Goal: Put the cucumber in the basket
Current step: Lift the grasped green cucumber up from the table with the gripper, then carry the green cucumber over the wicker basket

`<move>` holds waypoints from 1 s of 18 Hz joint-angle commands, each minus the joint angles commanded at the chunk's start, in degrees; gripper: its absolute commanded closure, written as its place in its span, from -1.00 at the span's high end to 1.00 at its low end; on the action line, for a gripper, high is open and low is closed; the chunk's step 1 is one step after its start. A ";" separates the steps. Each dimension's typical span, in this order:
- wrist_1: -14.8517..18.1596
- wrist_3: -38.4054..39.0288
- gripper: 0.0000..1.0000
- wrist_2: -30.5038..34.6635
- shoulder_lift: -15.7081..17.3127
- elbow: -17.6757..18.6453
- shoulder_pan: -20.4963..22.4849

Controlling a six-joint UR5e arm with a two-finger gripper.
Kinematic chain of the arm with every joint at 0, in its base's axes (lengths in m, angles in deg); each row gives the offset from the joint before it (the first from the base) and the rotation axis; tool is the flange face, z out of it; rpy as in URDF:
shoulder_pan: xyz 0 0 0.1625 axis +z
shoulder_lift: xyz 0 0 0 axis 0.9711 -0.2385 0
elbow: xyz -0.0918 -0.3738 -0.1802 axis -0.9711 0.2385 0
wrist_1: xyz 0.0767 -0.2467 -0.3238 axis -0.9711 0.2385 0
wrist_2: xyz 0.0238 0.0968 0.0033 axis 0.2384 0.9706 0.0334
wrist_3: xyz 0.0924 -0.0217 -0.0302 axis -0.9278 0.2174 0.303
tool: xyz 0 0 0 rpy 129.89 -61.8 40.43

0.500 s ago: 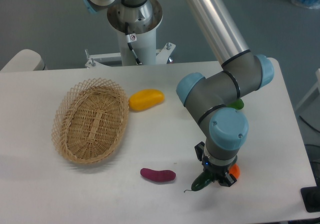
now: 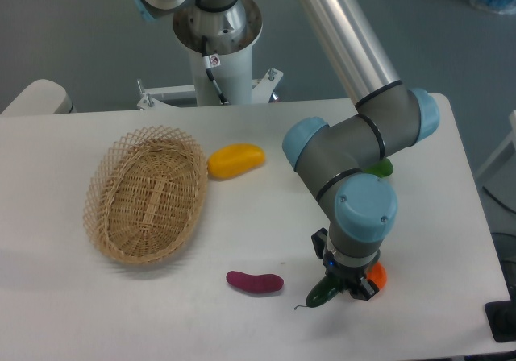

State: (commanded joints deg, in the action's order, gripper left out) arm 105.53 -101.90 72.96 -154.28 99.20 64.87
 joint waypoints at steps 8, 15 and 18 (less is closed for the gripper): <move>1.32 8.61 -0.55 -0.70 3.51 4.30 -4.65; 1.49 12.84 -0.55 -1.31 9.39 12.03 -10.46; 1.58 14.59 -0.55 -1.49 12.65 15.99 -13.44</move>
State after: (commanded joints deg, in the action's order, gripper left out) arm 107.11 -87.31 71.47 -141.64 115.19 51.43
